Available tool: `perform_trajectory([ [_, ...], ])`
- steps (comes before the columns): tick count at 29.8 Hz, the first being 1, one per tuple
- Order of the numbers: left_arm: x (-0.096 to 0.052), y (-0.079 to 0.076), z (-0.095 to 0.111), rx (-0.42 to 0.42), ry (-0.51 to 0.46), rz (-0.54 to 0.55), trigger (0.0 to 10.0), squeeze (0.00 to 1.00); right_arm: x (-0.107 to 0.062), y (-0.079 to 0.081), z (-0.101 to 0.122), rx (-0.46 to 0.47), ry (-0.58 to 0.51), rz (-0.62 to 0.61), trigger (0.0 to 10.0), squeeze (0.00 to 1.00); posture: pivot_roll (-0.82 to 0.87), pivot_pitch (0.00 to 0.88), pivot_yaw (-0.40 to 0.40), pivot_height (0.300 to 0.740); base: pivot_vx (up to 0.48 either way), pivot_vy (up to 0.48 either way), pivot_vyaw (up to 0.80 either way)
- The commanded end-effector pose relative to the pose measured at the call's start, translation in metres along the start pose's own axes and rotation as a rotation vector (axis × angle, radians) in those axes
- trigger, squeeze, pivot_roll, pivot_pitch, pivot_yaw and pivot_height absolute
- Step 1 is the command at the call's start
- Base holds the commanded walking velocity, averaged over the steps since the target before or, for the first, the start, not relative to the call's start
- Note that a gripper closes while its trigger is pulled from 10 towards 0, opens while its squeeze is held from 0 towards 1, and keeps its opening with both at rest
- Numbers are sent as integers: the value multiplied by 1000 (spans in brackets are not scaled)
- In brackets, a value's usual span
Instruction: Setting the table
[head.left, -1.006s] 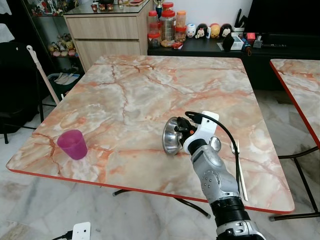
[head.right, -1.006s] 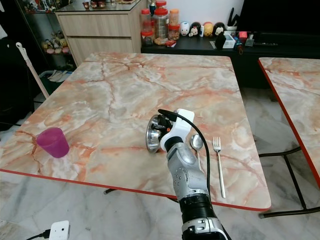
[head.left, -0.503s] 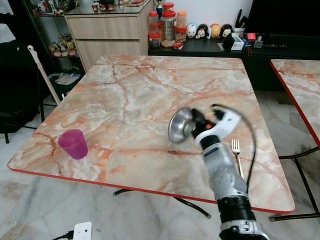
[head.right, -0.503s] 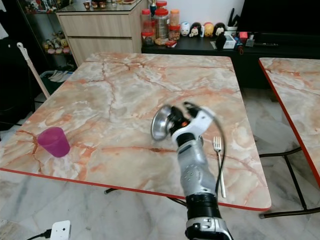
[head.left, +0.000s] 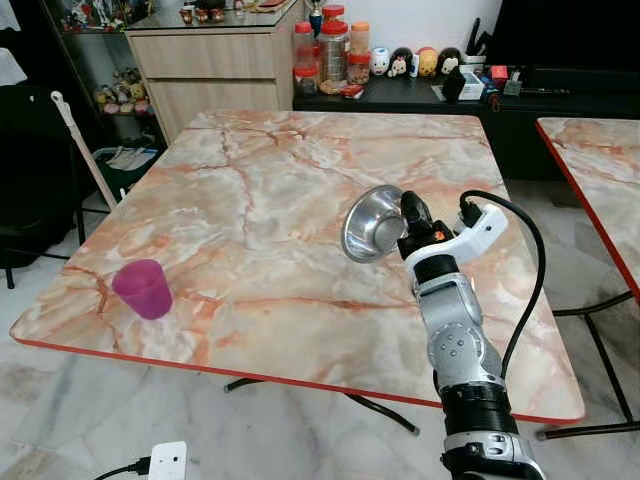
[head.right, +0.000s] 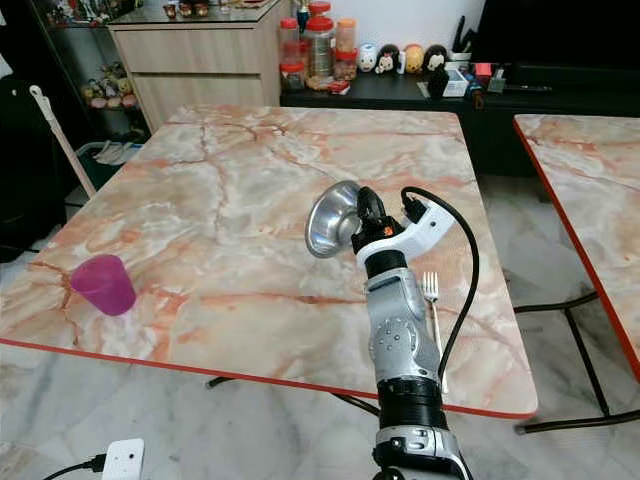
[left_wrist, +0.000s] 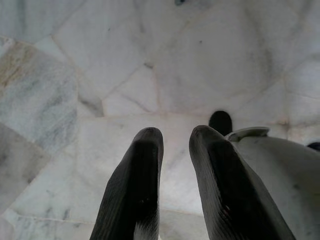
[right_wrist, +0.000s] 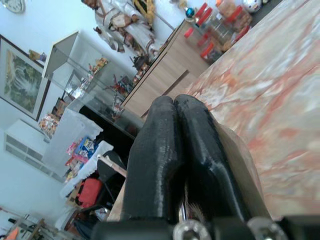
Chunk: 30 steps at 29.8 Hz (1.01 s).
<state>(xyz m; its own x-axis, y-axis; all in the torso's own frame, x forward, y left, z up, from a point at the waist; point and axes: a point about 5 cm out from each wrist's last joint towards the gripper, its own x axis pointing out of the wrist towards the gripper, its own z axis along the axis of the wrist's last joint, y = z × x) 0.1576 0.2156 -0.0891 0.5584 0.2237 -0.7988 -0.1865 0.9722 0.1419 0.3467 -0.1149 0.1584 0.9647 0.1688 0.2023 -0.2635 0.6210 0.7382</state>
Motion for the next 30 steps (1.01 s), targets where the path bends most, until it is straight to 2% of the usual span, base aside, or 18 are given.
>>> perform_trajectory([
  [1, 0, 0, -4, 10, 25, 5, 10000, 0, 13, 31, -8, 71, -11, 80, 10000, 0, 72, 25, 38, 740, 0, -296, 0],
  [14, -1, 3, -6, 13, 28, 24, 10000, 0, 14, 33, 1, 72, -41, 95, 10000, 0, 59, 40, 48, 740, 0, -291, 0],
  [30, -1, 5, -6, 42, 26, 21, 10000, 0, 16, 30, 4, 64, -56, 89, 10000, 0, 47, 0, 57, 740, 0, -378, 0],
])
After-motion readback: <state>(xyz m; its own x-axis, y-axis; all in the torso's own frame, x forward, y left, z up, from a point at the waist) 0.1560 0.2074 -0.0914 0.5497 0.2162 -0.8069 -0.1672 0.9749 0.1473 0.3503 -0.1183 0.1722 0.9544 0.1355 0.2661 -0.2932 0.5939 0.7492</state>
